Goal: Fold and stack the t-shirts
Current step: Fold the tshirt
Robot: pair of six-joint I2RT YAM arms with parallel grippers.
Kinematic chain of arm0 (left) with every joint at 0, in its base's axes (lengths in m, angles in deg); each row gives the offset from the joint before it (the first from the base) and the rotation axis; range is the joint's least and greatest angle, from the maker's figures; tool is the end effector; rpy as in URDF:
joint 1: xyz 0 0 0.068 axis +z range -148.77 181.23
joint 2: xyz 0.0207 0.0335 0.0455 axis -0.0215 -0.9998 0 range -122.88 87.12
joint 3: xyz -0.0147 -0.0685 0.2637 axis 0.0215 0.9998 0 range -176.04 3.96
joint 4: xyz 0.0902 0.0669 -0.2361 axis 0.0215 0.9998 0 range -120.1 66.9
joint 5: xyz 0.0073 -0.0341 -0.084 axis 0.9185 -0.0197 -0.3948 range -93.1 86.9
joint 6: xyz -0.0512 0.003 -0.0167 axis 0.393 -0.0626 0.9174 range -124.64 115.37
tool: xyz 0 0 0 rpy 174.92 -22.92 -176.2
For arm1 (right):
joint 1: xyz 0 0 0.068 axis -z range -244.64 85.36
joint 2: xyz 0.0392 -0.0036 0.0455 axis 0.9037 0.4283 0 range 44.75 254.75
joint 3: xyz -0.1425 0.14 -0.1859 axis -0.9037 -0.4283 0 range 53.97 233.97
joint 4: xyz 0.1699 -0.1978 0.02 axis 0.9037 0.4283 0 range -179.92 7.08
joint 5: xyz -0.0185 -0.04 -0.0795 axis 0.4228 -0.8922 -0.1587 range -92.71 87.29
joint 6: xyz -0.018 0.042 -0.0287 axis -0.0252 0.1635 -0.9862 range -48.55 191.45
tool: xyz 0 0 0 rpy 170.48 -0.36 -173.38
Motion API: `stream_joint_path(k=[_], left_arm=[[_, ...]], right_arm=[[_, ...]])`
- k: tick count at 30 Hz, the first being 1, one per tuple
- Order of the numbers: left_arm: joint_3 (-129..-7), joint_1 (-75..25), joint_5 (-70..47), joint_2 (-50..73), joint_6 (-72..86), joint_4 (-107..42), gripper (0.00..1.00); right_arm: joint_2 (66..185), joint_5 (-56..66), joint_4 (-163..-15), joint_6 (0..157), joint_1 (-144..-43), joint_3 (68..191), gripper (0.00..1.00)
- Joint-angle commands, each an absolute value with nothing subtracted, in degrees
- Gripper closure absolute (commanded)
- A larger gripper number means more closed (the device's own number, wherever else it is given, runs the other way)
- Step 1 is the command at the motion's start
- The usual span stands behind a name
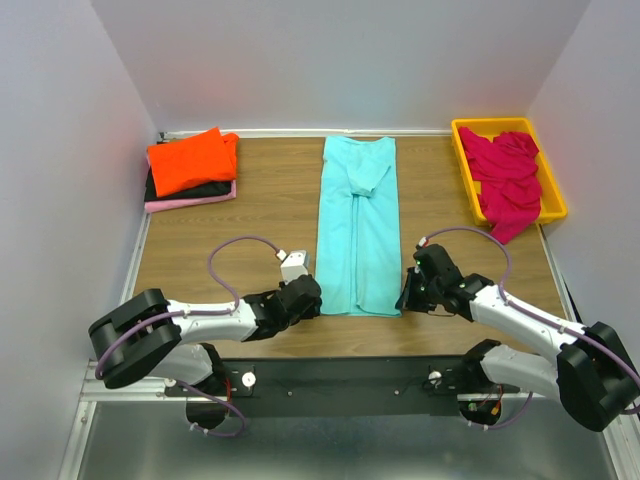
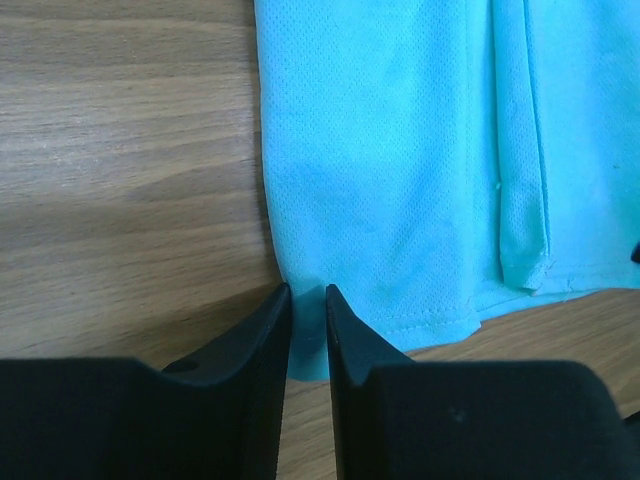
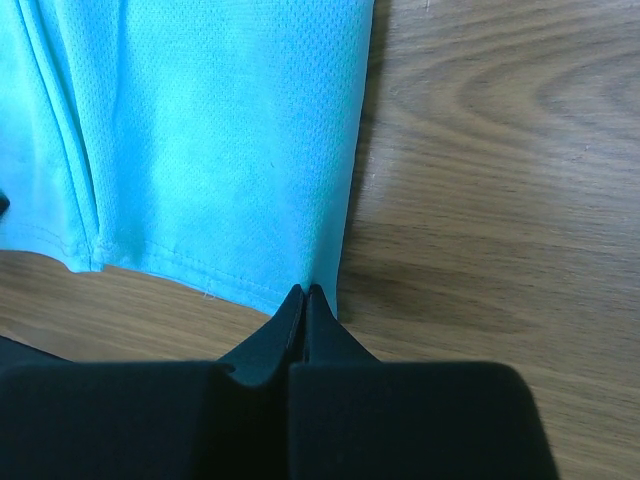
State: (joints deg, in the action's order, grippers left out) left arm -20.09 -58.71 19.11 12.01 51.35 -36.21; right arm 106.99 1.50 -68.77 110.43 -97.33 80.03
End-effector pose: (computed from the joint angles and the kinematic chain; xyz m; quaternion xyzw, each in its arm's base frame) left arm 0.1261 -0.1911 0.1403 -0.0425 0.9084 -0.2243 0.3503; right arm 0.1579 0.1046 0.1588 0.0423 0.9581 0.1932 0.2073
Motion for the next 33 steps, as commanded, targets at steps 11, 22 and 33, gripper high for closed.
stream_joint_path(k=[11, 22, 33], left_arm=[[-17.4, -58.6, 16.2, 12.2, 51.3, -34.8, 1.00], [-13.9, -58.7, 14.9, 24.6, 51.3, -35.9, 1.00], [-16.2, -57.1, 18.4, 25.8, 47.9, -43.7, 1.00]], right_arm=[[103.9, -0.6, -67.4, 110.9, -98.1, 79.8, 0.99], [98.9, 0.7, -65.7, 110.7, -98.7, 79.9, 0.99], [99.9, -9.8, -66.8, 109.5, -98.7, 86.4, 0.99]])
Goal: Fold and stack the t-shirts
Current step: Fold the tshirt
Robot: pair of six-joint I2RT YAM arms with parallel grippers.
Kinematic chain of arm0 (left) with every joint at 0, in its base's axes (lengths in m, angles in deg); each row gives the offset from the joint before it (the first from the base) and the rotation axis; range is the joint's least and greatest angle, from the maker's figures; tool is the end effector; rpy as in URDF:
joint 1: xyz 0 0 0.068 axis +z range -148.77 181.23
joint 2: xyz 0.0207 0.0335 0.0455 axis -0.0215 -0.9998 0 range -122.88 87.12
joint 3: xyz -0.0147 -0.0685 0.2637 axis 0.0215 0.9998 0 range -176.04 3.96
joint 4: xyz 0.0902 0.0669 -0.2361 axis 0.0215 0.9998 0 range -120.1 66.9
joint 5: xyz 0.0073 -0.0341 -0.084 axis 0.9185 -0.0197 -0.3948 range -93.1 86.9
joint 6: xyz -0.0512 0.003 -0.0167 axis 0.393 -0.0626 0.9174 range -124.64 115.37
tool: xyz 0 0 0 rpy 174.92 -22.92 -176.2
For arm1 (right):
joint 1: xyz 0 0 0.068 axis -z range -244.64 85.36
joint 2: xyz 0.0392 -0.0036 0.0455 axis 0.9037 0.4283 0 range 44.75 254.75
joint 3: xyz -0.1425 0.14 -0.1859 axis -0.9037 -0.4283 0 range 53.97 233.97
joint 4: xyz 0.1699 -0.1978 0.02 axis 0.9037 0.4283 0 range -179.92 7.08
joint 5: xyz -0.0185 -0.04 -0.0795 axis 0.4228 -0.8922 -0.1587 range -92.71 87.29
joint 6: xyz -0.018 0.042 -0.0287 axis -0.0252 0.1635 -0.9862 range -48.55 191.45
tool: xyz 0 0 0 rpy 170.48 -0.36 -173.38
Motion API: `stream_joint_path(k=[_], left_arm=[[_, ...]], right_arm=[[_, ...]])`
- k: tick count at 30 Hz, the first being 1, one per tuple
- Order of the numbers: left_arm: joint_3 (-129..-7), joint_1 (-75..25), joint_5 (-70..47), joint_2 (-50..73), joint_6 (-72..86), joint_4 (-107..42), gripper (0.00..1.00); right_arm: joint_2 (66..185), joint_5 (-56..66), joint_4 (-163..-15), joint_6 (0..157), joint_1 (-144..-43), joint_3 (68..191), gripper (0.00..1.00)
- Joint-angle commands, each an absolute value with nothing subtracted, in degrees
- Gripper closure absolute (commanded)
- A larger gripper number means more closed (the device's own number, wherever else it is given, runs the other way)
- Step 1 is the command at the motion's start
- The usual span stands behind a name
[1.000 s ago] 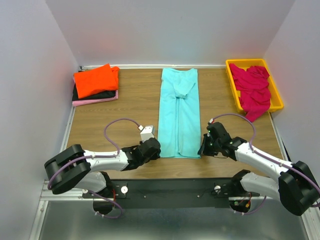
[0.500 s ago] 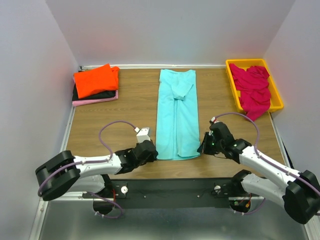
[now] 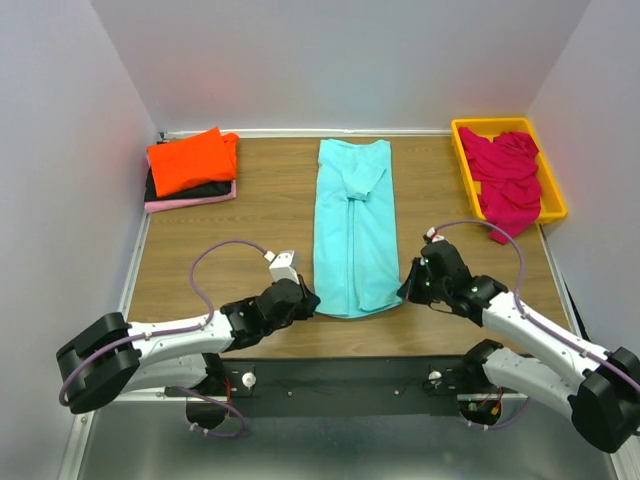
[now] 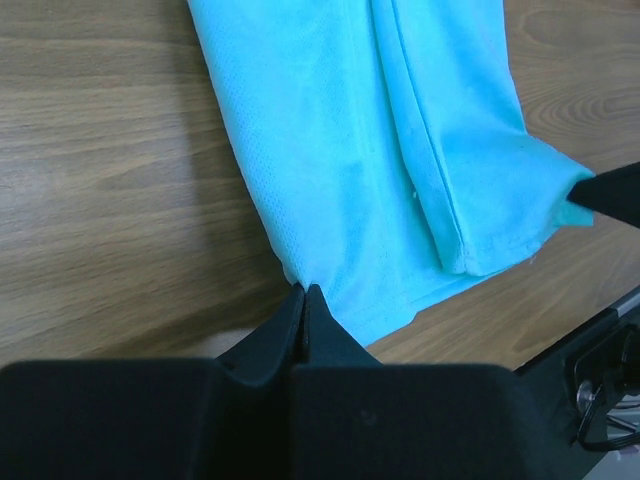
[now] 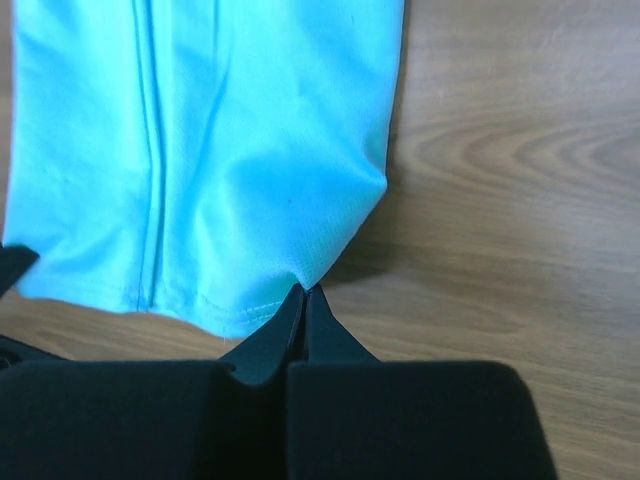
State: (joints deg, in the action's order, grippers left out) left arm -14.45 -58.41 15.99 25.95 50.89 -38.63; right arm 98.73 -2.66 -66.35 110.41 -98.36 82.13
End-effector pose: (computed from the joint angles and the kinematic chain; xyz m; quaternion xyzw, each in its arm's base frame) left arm 0.1123 -0.1687 0.1620 -0.0463 0.8738 -0.3108 0.3710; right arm 0.1520 0.1016 0.1911 0.0427 0.9369 0.2060 0.2793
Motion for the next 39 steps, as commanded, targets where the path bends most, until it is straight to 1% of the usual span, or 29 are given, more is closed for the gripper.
stream_joint_path(k=[1, 4, 9, 13, 19, 27, 33, 39], left_arm=[[-16.3, -56.4, 18.2, 25.1, 47.1, -44.8, 1.00], [-17.7, -53.8, 17.1, 23.0, 44.0, -48.0, 1.00], [-20.4, -50.1, 14.3, 18.6, 39.7, -54.8, 1.00], [-24.1, -45.5, 11.9, 12.5, 35.3, -58.6, 1.00], [-30.1, -39.1, 7.4, 4.6, 31.1, -62.7, 1.00], [-39.0, -32.6, -0.7, -8.5, 27.9, -64.9, 1.00], [-44.2, -30.0, -2.8, -14.4, 27.3, -65.3, 1.00], [-48.6, -27.4, -7.2, -18.9, 26.5, -65.3, 1.00]], right_arm=[[100.6, -10.8, -67.8, 109.2, -98.7, 88.1, 0.99], [104.0, -13.1, -70.6, 107.9, -98.7, 91.2, 0.99], [113.2, -16.1, -75.1, 106.6, -98.7, 95.4, 1.00], [119.8, -20.7, -77.6, 105.1, -98.7, 100.8, 0.99], [130.3, -24.5, -79.7, 102.8, -97.5, 107.8, 0.99], [140.7, -24.1, -81.4, 100.9, -92.9, 117.0, 1.00], [147.3, -22.3, -81.4, 99.5, -90.0, 122.8, 0.99], [150.5, -20.1, -81.4, 98.3, -87.8, 126.3, 1.00]])
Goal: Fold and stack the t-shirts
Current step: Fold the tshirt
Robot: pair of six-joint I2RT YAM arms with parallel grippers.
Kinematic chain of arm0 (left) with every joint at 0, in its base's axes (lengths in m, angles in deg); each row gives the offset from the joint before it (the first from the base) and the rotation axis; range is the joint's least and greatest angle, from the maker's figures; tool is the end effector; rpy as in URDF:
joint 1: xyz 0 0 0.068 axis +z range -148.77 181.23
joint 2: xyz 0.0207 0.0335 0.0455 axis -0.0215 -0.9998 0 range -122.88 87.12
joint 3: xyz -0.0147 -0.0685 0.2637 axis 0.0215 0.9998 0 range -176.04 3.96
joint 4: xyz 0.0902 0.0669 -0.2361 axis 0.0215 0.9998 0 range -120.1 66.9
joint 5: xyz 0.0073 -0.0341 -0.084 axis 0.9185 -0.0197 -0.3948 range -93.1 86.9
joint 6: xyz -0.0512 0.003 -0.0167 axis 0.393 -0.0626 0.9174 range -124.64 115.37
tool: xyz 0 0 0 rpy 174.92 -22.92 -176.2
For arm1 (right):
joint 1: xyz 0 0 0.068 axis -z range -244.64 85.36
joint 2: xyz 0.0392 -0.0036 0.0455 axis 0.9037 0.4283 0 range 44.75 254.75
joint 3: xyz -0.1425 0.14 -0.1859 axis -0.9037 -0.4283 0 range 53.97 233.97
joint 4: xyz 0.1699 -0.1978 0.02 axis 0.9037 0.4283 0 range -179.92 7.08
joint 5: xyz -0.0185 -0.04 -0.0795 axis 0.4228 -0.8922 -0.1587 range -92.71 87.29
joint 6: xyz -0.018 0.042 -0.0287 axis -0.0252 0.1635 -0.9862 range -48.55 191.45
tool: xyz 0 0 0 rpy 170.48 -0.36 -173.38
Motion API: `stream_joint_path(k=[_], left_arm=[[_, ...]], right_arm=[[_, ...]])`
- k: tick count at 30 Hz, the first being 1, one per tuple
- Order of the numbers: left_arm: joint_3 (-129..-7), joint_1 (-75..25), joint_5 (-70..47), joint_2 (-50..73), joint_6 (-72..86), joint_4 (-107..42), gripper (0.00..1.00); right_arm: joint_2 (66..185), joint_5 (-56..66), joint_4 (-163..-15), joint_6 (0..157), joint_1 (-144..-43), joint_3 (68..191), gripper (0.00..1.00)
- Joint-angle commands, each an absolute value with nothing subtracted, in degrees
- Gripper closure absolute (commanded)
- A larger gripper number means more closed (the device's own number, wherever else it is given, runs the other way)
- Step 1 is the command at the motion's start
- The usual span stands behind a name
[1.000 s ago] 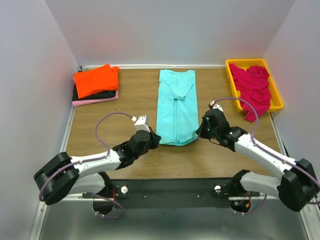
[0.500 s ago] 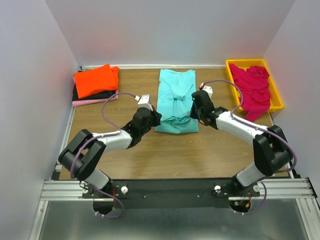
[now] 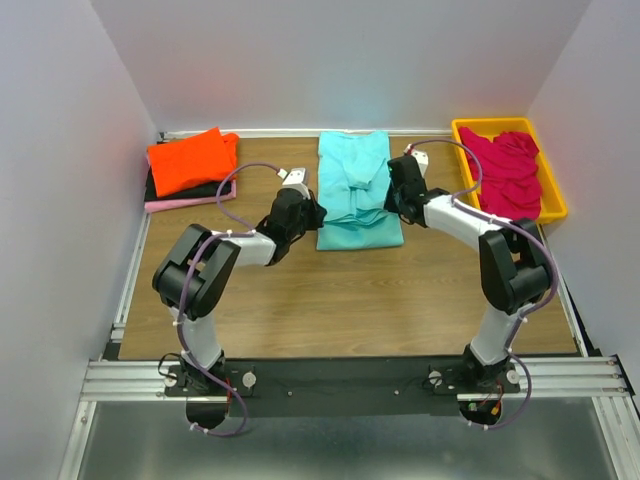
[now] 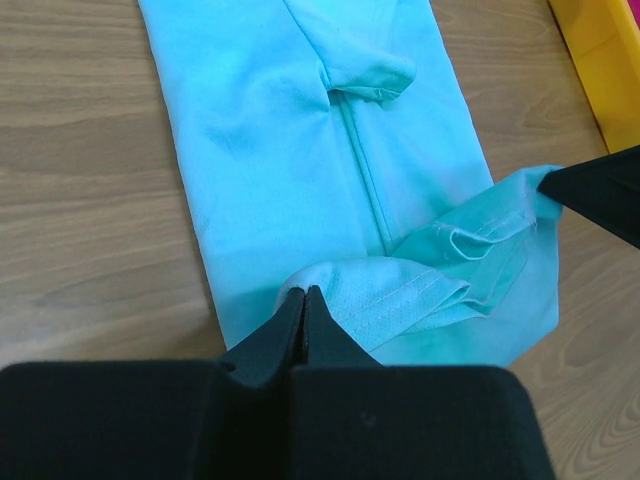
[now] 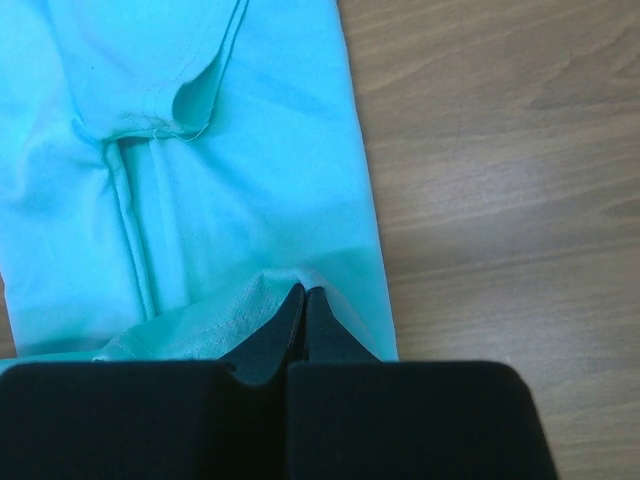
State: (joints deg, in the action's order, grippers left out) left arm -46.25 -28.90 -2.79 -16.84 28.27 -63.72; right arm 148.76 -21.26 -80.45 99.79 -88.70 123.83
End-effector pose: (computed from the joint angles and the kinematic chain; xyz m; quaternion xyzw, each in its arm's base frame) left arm 0.3287 -0.1905 0.1700 -0.0215 0.8195 -0.2975 0.4894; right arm 0.3685 0.1522 0.2074 0.0973 0.9042 0.0387 0.4142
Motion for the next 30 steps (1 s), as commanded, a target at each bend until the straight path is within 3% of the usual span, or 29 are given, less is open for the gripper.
stream_joint_path(k=[1, 14, 17, 18, 19, 20, 21, 24, 30], left_arm=[[-49.2, -27.2, -7.4, -19.1, 26.3, -65.5, 1.00], [-62.1, -22.6, -13.5, -28.5, 26.9, -63.1, 1.00], [-66.1, -21.1, -13.6, -30.4, 28.0, -62.4, 0.52], [-66.8, -20.7, -13.3, -30.5, 28.2, -61.0, 0.32], [-67.4, -20.3, -12.7, -29.9, 28.2, -60.7, 0.19], [-67.9, -19.8, -12.6, -29.5, 28.1, -60.3, 0.09], [-68.1, -19.7, -12.4, -29.0, 28.0, -59.5, 0.03], [-67.8, -19.6, -10.3, -26.4, 25.9, -57.2, 0.02], [-62.4, -19.7, -9.4, -23.8, 24.0, -56.5, 0.02]], right_arm=[[150.9, -20.0, -81.4, 98.1, -87.6, 126.6, 1.00], [159.8, -16.2, -81.4, 97.6, -83.8, 136.7, 0.99], [163.1, -14.2, -81.5, 98.0, -82.3, 141.1, 0.98], [163.5, -12.9, -81.4, 97.9, -82.0, 143.1, 0.80], [163.8, -12.3, -81.5, 97.7, -81.6, 143.8, 0.66], [163.7, -11.9, -81.4, 97.1, -81.5, 144.3, 0.51], [163.3, -11.5, -81.4, 96.9, -81.3, 144.8, 0.28], [160.8, -11.3, -81.5, 96.2, -81.4, 143.8, 0.13], [155.2, -9.7, -81.6, 96.1, -81.4, 137.6, 0.12]])
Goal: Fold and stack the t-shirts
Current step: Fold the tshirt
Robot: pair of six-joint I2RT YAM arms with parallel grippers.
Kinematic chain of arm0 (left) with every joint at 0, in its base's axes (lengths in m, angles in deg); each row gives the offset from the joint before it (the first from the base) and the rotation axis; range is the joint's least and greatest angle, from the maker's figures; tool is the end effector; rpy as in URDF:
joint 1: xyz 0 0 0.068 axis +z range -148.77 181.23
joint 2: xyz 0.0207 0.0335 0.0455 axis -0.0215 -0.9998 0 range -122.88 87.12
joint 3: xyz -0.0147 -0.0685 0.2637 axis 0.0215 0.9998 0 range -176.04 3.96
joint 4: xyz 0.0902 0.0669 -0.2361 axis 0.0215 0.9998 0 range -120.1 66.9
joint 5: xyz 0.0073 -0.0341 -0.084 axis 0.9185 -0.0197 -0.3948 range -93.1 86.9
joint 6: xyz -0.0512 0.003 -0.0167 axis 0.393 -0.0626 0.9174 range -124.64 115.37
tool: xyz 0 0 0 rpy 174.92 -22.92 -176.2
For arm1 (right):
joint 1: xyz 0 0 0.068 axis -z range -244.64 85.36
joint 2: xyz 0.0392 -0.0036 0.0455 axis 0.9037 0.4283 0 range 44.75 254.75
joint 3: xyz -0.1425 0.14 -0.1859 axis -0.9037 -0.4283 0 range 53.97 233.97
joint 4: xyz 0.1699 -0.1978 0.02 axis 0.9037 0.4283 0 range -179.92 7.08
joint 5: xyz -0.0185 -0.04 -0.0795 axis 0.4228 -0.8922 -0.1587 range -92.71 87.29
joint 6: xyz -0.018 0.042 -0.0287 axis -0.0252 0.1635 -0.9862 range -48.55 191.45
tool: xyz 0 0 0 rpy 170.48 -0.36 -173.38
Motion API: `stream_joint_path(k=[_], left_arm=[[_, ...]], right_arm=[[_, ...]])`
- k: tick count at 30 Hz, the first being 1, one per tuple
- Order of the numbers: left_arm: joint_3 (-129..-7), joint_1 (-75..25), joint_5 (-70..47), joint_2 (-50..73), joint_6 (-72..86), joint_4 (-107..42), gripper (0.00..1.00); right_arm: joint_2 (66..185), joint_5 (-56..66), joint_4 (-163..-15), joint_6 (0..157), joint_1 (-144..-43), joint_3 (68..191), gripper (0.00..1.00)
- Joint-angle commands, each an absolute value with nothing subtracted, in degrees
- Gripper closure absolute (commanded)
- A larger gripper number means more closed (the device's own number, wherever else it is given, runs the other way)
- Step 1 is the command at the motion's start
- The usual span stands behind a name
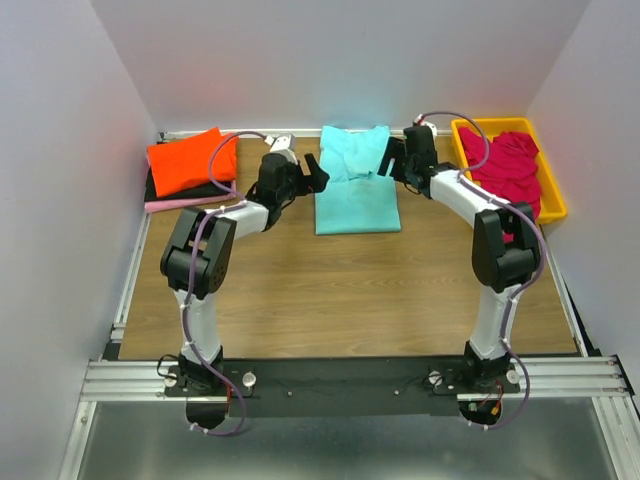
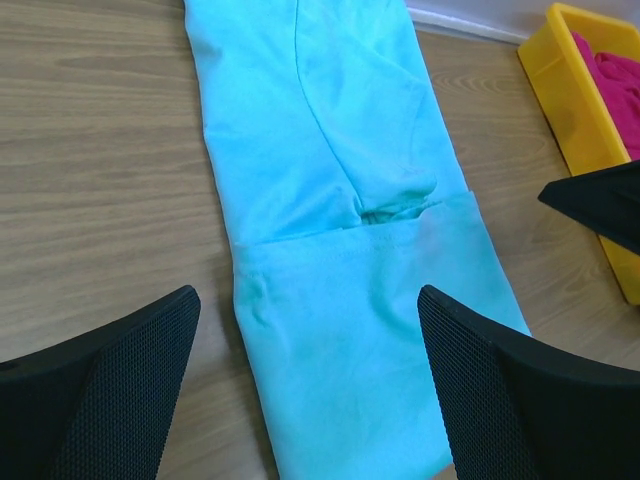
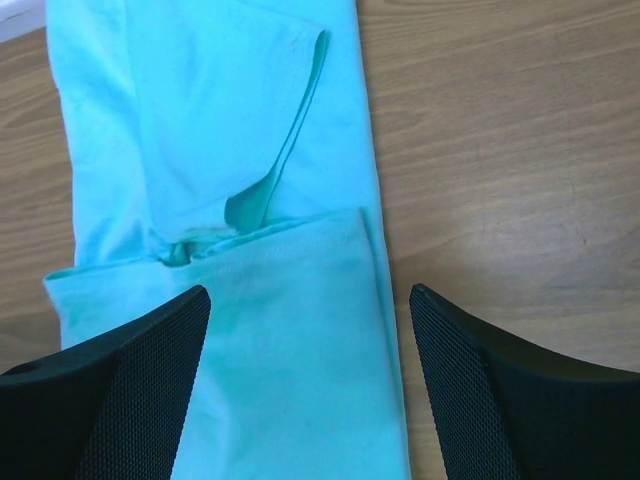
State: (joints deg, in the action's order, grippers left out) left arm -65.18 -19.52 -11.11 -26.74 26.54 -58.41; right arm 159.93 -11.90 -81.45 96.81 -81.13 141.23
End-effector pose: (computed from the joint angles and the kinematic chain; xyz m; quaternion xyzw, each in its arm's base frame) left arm 0.4171 -0.1634 0.1944 -0.0310 0.7993 -0.3119 0.5128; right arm 0.4474 0.1266 0.2260 0.1048 0.8842 0.0938 0.4454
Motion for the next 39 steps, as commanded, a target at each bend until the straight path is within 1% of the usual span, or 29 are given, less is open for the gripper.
stream_joint_path(k=[1, 8, 13, 17, 25, 35, 38, 39], left_arm=[[-61.6, -19.8, -9.2, -23.5, 23.7, -56.2, 0.02], [-53.5, -20.4, -7.4, -20.3, 22.3, -55.9, 0.03], [-50.4, -21.5, -7.1, -18.2, 22.2, -56.1, 0.03], [-48.8, -22.1, -7.1, -17.0, 22.6, -56.2, 0.03], [-46.0, -22.7, -5.9, -14.4, 22.7, -56.3, 0.03], [-44.6, -22.8, -5.5, -13.9, 22.1, -56.4, 0.03], [-44.3, -22.8, -5.5, -13.9, 22.0, -56.3, 0.03], [-44.1, -22.8, -5.5, -13.6, 22.0, -56.4, 0.03]], right_arm=[[154.4, -9.7, -81.7, 96.1, -81.4, 136.4, 0.12], [147.6, -8.9, -82.5, 97.1, -81.4, 124.8, 0.12], [144.3, -8.8, -83.0, 98.2, -81.3, 119.5, 0.14], [144.4, -8.3, -83.6, 98.8, -81.4, 116.8, 0.18], [145.2, -6.4, -84.8, 100.0, -81.4, 113.4, 0.33], [147.1, -4.8, -86.5, 100.6, -81.3, 111.8, 0.45], [147.8, -4.6, -86.6, 100.7, -81.4, 111.9, 0.52], [147.8, -4.6, -86.6, 100.8, -81.3, 111.8, 0.57]])
